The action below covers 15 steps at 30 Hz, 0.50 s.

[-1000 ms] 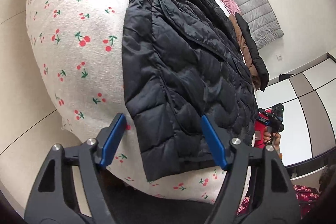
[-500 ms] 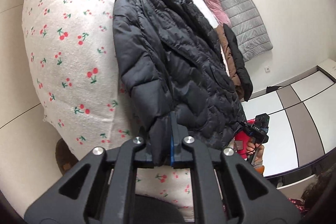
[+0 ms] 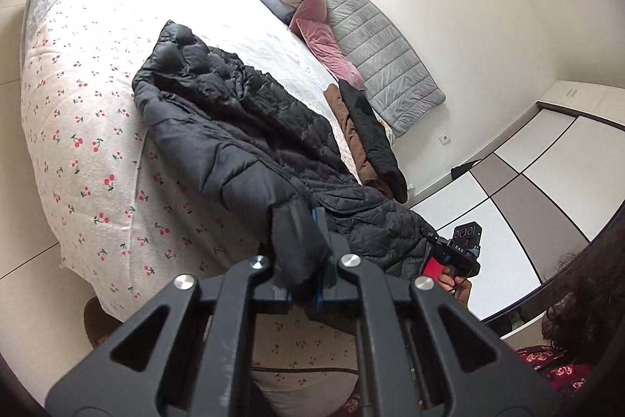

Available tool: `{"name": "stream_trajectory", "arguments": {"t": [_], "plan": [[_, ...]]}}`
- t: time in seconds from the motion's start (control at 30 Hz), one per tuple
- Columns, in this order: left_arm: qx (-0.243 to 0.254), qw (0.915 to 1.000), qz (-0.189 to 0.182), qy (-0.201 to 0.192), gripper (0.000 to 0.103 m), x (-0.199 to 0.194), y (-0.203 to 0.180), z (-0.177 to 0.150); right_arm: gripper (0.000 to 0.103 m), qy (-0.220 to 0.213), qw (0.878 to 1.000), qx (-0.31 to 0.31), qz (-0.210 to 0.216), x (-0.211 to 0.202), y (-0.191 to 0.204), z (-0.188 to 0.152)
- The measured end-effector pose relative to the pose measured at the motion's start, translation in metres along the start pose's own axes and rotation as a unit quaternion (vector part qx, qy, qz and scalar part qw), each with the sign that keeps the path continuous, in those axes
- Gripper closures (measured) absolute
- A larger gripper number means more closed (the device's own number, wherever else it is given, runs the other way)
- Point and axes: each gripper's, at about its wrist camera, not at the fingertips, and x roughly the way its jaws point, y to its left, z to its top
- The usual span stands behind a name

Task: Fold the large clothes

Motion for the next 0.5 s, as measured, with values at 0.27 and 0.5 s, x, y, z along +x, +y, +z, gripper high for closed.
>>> {"name": "stream_trajectory", "arguments": {"t": [0.27,0.5], "plan": [[-0.021,0.9983,0.011,-0.053,0.095,0.000,0.012,0.036,0.094,-0.049,0.999,0.012,0.001,0.011,-0.002,0.048],[-0.046,0.9947,0.046,-0.080,0.095,0.064,0.044,0.129,0.094,-0.066,0.997,0.028,-0.009,0.076,-0.025,0.128]]}}
